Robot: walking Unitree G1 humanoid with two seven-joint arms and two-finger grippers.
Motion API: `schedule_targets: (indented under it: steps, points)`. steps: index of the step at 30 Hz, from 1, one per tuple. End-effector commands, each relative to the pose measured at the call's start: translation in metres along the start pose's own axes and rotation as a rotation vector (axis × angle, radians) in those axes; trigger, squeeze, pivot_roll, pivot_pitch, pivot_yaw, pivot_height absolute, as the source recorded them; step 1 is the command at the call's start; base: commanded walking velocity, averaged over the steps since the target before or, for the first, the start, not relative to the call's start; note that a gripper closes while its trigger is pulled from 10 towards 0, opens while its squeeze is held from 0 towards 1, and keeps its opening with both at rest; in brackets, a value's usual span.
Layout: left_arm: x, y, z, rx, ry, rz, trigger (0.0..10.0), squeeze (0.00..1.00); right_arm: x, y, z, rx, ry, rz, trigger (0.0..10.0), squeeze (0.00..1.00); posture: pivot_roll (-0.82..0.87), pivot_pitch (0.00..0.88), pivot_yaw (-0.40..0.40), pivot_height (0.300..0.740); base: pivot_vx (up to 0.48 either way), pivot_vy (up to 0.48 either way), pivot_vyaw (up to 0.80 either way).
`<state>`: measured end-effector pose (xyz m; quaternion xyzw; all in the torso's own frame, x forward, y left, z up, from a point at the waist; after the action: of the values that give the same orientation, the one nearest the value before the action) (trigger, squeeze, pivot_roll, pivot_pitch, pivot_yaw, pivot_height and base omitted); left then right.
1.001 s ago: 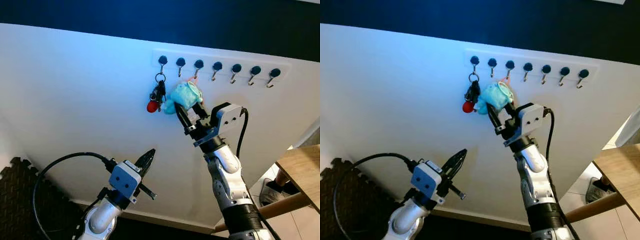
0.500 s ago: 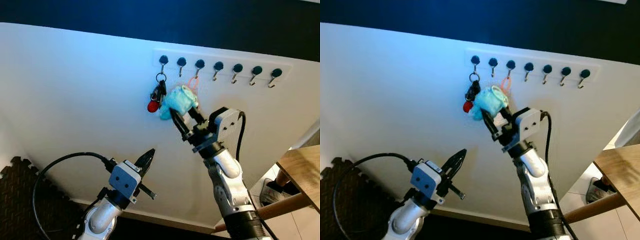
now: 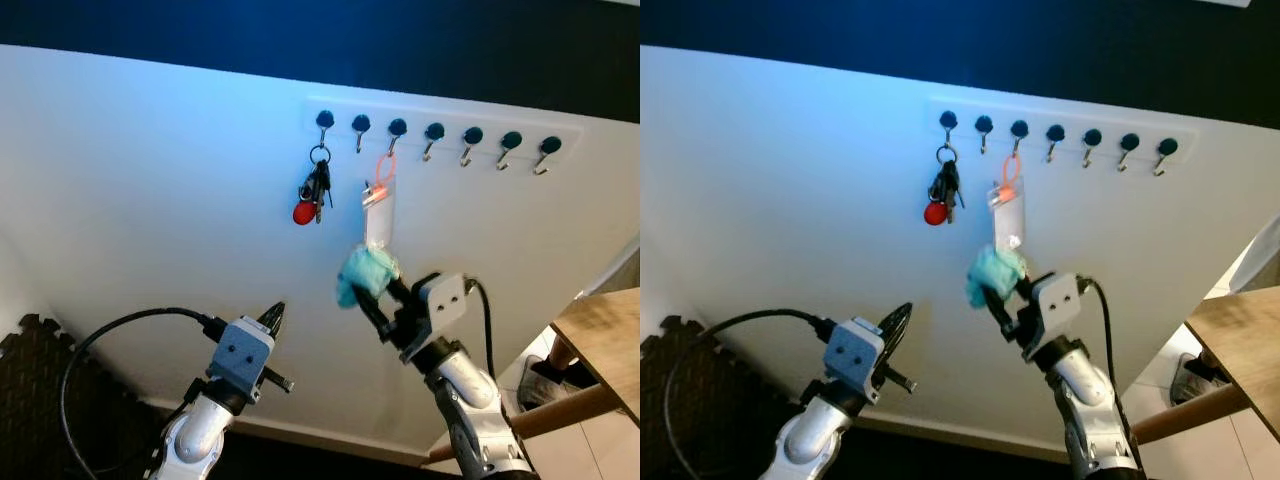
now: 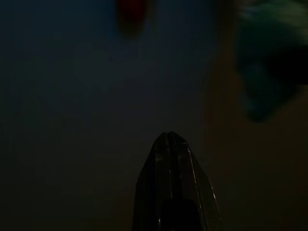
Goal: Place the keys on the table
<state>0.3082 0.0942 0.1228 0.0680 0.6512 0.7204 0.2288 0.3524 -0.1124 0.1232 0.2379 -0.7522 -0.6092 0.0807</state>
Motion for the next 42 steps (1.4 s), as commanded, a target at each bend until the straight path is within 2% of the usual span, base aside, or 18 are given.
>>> schedule_targets:
  steps: [1, 2, 4, 5, 6, 7, 8, 9, 10, 11, 14, 15, 19, 24, 28, 31, 35, 42]
  points:
    - [0.014, -0.040, 0.029, -0.005, 0.143, 0.168, 10.0, 0.00, 0.022, -0.051, -0.001, 0.010, -0.028, 0.192, 10.0, 0.00, 0.11, 0.081, -0.089, 0.740, 0.000, 0.000, 0.00]
    - [0.014, -0.040, 0.029, -0.005, 0.143, 0.168, 10.0, 0.00, 0.022, -0.051, -0.001, 0.010, -0.028, 0.192, 10.0, 0.00, 0.11, 0.081, -0.089, 0.740, 0.000, 0.000, 0.00]
    - [0.027, -0.065, 0.045, 0.055, 0.229, 0.260, 10.0, 0.00, 0.038, -0.080, -0.003, -0.022, -0.084, 0.302, 10.0, 0.00, 0.11, 0.077, -0.088, 0.740, 0.000, 0.000, 0.00]
    - [0.027, -0.065, 0.045, 0.055, 0.229, 0.260, 10.0, 0.00, 0.038, -0.080, -0.003, -0.022, -0.084, 0.302, 10.0, 0.00, 0.11, 0.077, -0.088, 0.740, 0.000, 0.000, 0.00]
    - [0.038, -0.087, 0.050, 0.092, 0.261, 0.351, 10.0, 0.00, 0.048, -0.097, -0.006, -0.038, -0.134, 0.371, 10.0, 0.00, 0.11, 0.074, -0.085, 0.740, 0.000, 0.000, 0.00]
    - [0.044, -0.098, 0.051, 0.112, 0.271, 0.397, 10.0, 0.00, 0.052, -0.103, -0.007, -0.045, -0.157, 0.397, 10.0, 0.00, 0.11, 0.074, -0.085, 0.740, 0.000, 0.000, 0.00]
    - [0.044, -0.098, 0.051, 0.112, 0.271, 0.397, 10.0, 0.00, 0.052, -0.103, -0.007, -0.045, -0.157, 0.397, 10.0, 0.00, 0.11, 0.074, -0.085, 0.740, 0.000, 0.000, 0.00]
    - [0.055, -0.114, 0.056, 0.123, 0.307, 0.457, 10.0, 0.00, 0.060, -0.115, -0.009, -0.082, -0.201, 0.448, 10.0, 0.00, 0.11, 0.069, -0.084, 0.740, 0.000, 0.000, 0.00]
    - [0.060, -0.121, 0.058, 0.122, 0.325, 0.485, 10.0, 0.00, 0.065, -0.122, -0.008, -0.101, -0.213, 0.481, 10.0, 0.00, 0.11, 0.067, -0.081, 0.740, 0.000, 0.000, 0.00]
    - [0.060, -0.121, 0.058, 0.122, 0.325, 0.485, 10.0, 0.00, 0.065, -0.122, -0.008, -0.101, -0.213, 0.481, 10.0, 0.00, 0.11, 0.067, -0.081, 0.740, 0.000, 0.000, 0.00]
    - [0.076, -0.142, 0.065, 0.133, 0.379, 0.576, 10.0, 0.00, 0.079, -0.142, -0.005, -0.117, -0.240, 0.584, 10.0, 0.00, 0.10, 0.064, -0.076, 0.740, 0.000, 0.000, 0.00]
    - [0.076, -0.142, 0.065, 0.133, 0.379, 0.576, 10.0, 0.00, 0.079, -0.142, -0.005, -0.117, -0.240, 0.584, 10.0, 0.00, 0.10, 0.064, -0.076, 0.740, 0.000, 0.000, 0.00]
    - [0.091, -0.168, 0.064, 0.227, 0.437, 0.701, 10.0, 0.00, 0.097, -0.163, -0.004, -0.102, -0.276, 0.705, 10.0, 0.00, 0.10, 0.056, -0.070, 0.740, 0.000, 0.000, 0.00]
    - [0.096, -0.176, 0.063, 0.212, 0.444, 0.740, 10.0, 0.00, 0.105, -0.170, -0.002, -0.084, -0.292, 0.752, 10.0, 0.00, 0.09, 0.051, -0.070, 0.740, 0.000, 0.000, 0.00]
    - [0.102, -0.179, 0.066, 0.208, 0.477, 0.746, 10.0, 0.00, 0.121, -0.177, -0.006, -0.083, -0.354, 0.796, 10.0, 0.00, 0.10, 0.045, -0.076, 0.740, 0.000, 0.000, 0.00]
    - [0.102, -0.180, 0.066, 0.202, 0.480, 0.746, 10.0, 0.00, 0.123, -0.178, -0.008, -0.082, -0.364, 0.801, 10.0, 0.00, 0.10, 0.045, -0.076, 0.740, 0.000, 0.000, 0.00]
    - [0.116, -0.184, 0.077, 0.167, 0.549, 0.774, 10.0, 0.00, 0.150, -0.190, -0.010, -0.094, -0.414, 0.885, 10.0, 0.00, 0.09, 0.039, -0.076, 0.740, 0.000, 0.000, 0.00]
    - [0.122, -0.184, 0.085, 0.134, 0.584, 0.781, 10.0, 0.00, 0.161, -0.193, -0.013, -0.119, -0.451, 0.903, 10.0, 0.00, 0.08, 0.036, -0.074, 0.740, 0.000, 0.000, 0.00]
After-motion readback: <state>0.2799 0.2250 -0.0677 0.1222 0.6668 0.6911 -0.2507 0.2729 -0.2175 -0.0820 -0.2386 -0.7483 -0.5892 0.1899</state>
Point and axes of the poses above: a point about 5 cm out from each wrist's last joint towards the gripper, its own x axis pointing back from the gripper into the wrist, its own y axis along the axis of the wrist's last joint, z = x × y, the point moved 6 cm from there along -x, pointing out of the wrist towards the gripper, and after that the axes turned 10 degrees about x, right-handed, at the moved point
